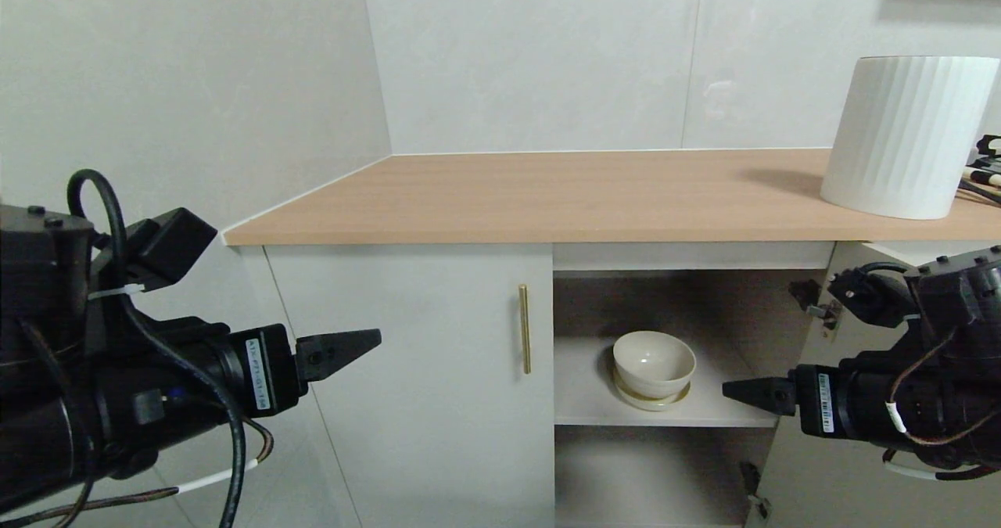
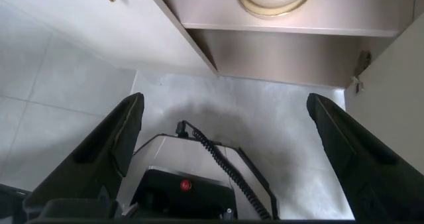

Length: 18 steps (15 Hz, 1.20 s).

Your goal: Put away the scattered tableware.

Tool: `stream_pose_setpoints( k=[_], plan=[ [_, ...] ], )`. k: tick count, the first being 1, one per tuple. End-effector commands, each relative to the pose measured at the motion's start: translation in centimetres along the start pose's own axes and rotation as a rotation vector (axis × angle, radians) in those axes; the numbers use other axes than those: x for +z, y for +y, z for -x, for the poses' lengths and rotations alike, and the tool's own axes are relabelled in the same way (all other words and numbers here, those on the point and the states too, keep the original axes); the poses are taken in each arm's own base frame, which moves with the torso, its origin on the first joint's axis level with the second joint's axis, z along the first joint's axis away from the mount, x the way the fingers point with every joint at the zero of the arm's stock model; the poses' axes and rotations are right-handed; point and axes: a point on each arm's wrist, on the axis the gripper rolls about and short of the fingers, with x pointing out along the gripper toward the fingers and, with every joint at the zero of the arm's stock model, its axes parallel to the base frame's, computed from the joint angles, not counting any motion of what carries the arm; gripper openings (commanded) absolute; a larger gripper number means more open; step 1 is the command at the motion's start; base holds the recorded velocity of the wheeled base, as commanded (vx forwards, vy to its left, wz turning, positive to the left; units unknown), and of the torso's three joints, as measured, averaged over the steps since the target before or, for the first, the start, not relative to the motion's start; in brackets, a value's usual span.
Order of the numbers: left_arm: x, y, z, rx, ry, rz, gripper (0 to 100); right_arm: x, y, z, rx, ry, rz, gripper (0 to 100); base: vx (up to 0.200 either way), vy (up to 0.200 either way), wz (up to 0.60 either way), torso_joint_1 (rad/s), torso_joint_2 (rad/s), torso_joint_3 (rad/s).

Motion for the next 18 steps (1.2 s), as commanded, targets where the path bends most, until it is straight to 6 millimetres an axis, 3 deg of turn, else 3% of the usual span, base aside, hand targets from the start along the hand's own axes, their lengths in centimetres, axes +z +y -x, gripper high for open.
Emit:
stream_pose_setpoints(
  k=[1, 18],
  plan=[
    [-0.26, -0.04, -0.51, 0.007, 0.020, -0.004, 100, -0.10, -0.01, 0.04, -0.001, 0.001, 0.002, 100, -0.200, 0.000, 0.00, 0.007, 0.00, 0.002],
    [-0.95, -0.03, -0.97, 0.011, 0.053, -0.017, 100, -0.59, -0.13, -0.14, -0.019, 0.037, 0.008, 100, -0.200, 0.000, 0.00, 0.003, 0.00, 0.001]
  ],
)
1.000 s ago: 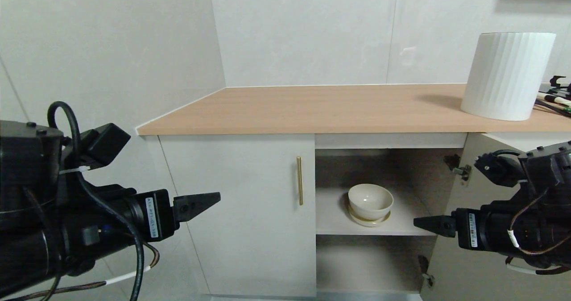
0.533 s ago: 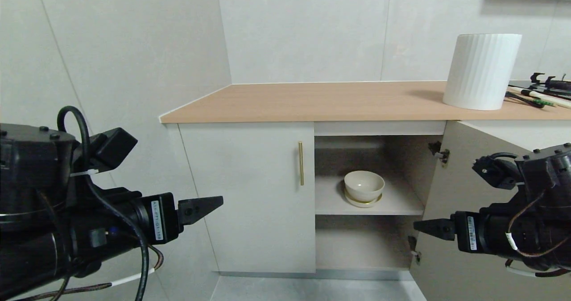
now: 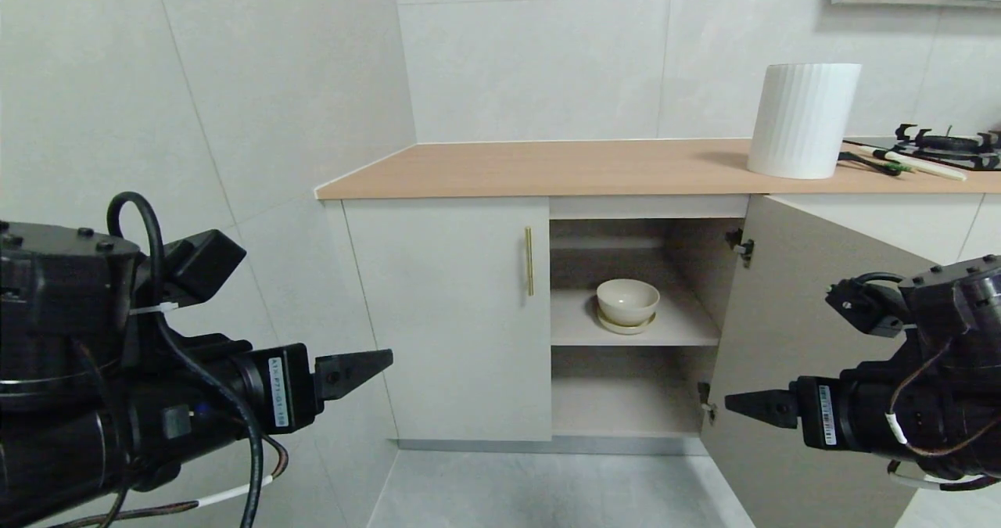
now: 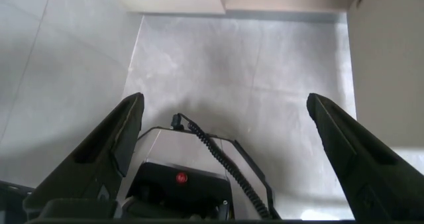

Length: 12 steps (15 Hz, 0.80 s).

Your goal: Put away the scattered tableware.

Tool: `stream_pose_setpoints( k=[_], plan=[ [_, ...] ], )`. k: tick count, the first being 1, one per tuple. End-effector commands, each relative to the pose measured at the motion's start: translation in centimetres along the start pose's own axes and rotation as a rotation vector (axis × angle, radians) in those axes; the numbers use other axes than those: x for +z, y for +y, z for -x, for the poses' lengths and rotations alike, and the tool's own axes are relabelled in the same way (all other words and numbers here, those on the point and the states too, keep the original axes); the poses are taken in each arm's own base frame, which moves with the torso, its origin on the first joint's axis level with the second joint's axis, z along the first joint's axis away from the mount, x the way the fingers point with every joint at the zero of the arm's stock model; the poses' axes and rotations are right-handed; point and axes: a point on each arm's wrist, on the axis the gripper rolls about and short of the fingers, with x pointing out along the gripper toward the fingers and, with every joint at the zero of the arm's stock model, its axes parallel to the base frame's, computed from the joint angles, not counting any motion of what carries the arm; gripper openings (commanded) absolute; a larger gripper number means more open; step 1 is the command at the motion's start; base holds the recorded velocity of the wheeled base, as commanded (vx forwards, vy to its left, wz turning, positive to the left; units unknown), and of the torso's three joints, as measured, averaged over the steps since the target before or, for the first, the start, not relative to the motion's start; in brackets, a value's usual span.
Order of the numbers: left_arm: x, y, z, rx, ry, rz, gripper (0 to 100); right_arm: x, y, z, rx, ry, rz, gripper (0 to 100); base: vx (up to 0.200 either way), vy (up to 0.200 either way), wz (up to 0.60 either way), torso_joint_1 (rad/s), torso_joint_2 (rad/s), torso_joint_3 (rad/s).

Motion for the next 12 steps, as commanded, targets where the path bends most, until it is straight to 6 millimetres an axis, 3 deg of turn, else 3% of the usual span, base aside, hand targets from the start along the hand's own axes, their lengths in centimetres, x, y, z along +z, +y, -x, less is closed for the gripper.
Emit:
stream_pose_setpoints(
  k=[1, 8, 12],
  plan=[
    [-0.1, 0.0, -0.1, 0.001, 0.004, -0.003, 100, -0.1, 0.0, 0.2, 0.001, -0.005, 0.001, 100, 0.000, 0.000, 0.00, 0.000, 0.00, 0.000],
    [-0.2, 0.1, -0.1, 0.002, 0.006, -0.002, 100, -0.7, -0.5, 4.4, 0.015, -0.039, -0.001, 100, 0.000, 0.000, 0.00, 0.000, 0.00, 0.000],
    [-0.3, 0.1, -0.4, 0.010, 0.018, -0.006, 100, -0.9, -0.5, 4.4, 0.014, -0.021, 0.005, 100, 0.000, 0.000, 0.00, 0.000, 0.00, 0.000]
  ],
)
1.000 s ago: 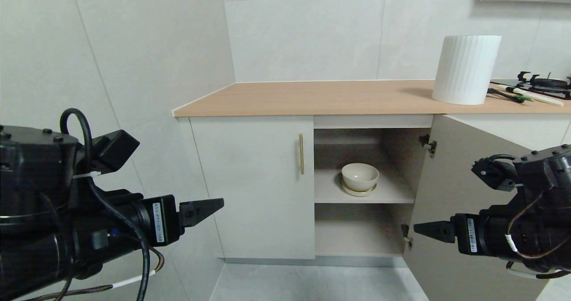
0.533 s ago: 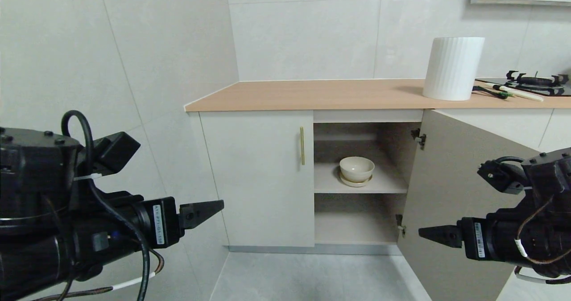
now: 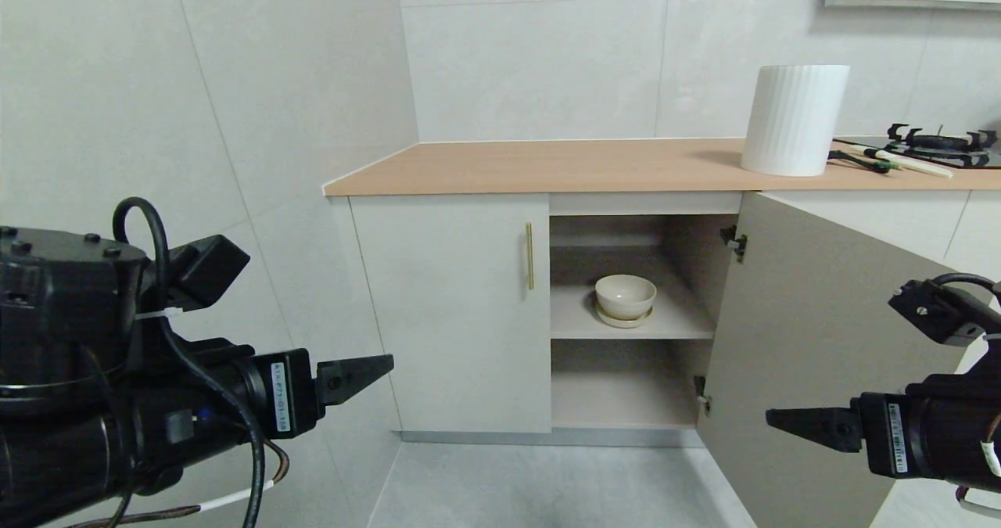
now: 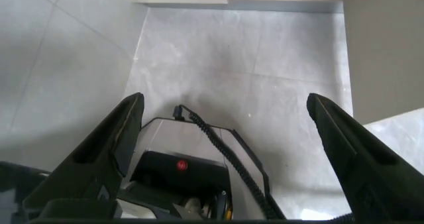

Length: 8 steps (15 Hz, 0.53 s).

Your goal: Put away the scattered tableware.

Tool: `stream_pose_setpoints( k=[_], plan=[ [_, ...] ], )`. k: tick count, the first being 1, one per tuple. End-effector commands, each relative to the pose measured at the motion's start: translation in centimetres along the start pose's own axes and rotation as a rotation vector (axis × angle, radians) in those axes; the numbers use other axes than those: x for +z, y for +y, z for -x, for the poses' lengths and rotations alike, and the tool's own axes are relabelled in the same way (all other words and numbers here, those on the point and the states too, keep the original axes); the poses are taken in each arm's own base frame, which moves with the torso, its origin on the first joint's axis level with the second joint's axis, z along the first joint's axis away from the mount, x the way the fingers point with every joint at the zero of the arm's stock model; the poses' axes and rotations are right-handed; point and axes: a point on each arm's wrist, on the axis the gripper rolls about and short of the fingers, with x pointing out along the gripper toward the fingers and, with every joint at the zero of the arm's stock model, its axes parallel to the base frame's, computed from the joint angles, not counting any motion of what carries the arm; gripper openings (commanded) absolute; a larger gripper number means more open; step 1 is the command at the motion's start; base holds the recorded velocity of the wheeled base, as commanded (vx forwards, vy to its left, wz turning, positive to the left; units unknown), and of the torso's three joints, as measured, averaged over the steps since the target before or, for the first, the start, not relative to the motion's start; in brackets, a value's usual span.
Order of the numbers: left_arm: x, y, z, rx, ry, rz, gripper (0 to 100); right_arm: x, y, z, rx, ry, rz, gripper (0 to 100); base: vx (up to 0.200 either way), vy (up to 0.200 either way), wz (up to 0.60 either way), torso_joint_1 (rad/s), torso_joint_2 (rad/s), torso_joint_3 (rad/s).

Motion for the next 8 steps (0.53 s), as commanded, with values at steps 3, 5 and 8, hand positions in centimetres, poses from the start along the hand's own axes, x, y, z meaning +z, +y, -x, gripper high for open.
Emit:
stream_pose_setpoints(
  k=[3, 5, 8],
  plan=[
    [-0.09, 0.00, -0.32, 0.006, 0.010, -0.001, 100, -0.04, -0.12, 0.60, -0.036, 0.065, 0.004, 100, 0.000, -0.200, 0.00, 0.001, 0.00, 0.002],
    [-0.10, -0.01, -0.36, 0.005, 0.012, 0.000, 100, -0.09, -0.19, 0.75, -0.060, 0.111, 0.017, 100, 0.000, -0.200, 0.00, 0.015, 0.00, -0.005],
    [-0.10, -0.01, -0.36, 0.005, 0.012, 0.000, 100, -0.13, -0.28, 0.45, -0.075, 0.125, 0.018, 100, 0.000, -0.200, 0.00, 0.004, 0.00, 0.001]
  ],
)
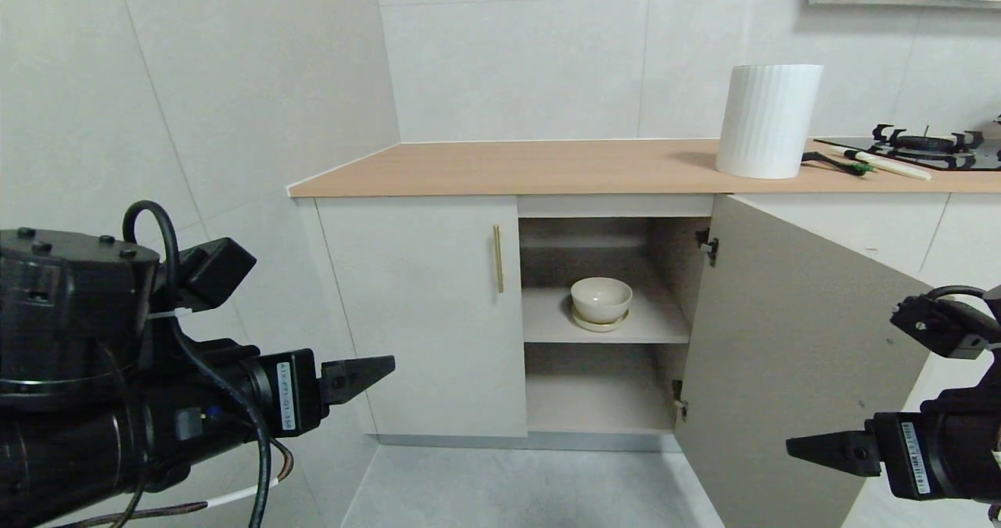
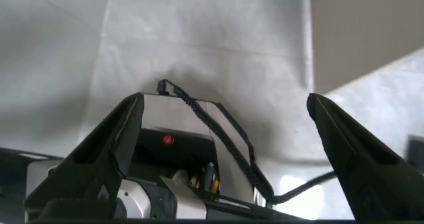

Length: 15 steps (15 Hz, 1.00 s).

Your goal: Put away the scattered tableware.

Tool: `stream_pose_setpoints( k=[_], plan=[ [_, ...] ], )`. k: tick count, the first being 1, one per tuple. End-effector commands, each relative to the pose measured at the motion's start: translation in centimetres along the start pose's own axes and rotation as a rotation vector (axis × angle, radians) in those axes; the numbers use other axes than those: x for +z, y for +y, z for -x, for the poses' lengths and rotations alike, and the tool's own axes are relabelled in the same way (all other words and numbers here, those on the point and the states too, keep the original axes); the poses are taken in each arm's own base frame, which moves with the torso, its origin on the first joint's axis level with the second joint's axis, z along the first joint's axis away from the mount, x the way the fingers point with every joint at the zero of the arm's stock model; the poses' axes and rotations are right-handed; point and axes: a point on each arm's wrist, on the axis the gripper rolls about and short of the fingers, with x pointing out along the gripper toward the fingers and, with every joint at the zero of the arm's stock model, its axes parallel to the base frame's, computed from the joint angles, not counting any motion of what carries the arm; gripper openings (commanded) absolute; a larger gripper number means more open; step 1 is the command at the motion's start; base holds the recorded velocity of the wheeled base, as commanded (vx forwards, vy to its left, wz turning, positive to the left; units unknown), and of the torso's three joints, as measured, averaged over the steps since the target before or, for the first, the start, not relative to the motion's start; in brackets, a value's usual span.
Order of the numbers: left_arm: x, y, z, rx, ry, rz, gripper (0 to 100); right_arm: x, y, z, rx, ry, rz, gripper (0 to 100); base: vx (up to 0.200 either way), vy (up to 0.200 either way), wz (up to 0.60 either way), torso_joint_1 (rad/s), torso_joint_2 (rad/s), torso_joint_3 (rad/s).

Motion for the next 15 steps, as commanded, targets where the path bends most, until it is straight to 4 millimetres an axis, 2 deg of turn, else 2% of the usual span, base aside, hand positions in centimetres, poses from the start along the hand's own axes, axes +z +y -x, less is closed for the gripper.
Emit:
stream_pose_setpoints(
  k=[1, 2, 4, 7, 12, 15],
  plan=[
    [0.0, 0.0, -0.1, 0.000, 0.001, 0.000, 100, -0.1, -0.1, -0.8, -0.047, 0.041, 0.002, 100, 0.000, -0.200, 0.00, -0.002, 0.00, 0.007],
    [0.0, 0.0, -0.1, 0.000, 0.001, -0.001, 100, 0.0, -0.3, -1.1, -0.074, 0.055, -0.003, 100, 0.000, -0.200, 0.00, 0.002, -0.01, -0.002],
    [-0.1, 0.0, -0.1, 0.002, 0.005, -0.002, 100, 0.4, -1.2, -1.6, -0.147, 0.073, -0.006, 100, 0.000, 0.000, 0.00, 0.000, 0.00, 0.000],
    [-0.1, 0.0, -0.1, 0.001, 0.007, -0.002, 100, 1.0, -3.0, -0.3, -0.231, 0.119, -0.011, 100, 0.000, 0.000, 0.00, 0.000, 0.00, 0.000],
    [-0.1, 0.0, -0.1, 0.001, 0.006, -0.002, 100, 2.9, -8.8, 0.4, -0.450, 0.090, -0.093, 100, 0.000, 0.000, 0.00, 0.000, 0.00, 0.000],
    [-0.1, 0.0, -0.1, 0.001, 0.006, 0.000, 100, 4.2, -11.3, -0.8, -0.510, 0.019, -0.163, 100, 0.000, 0.000, 0.00, 0.000, 0.00, 0.000]
  ],
)
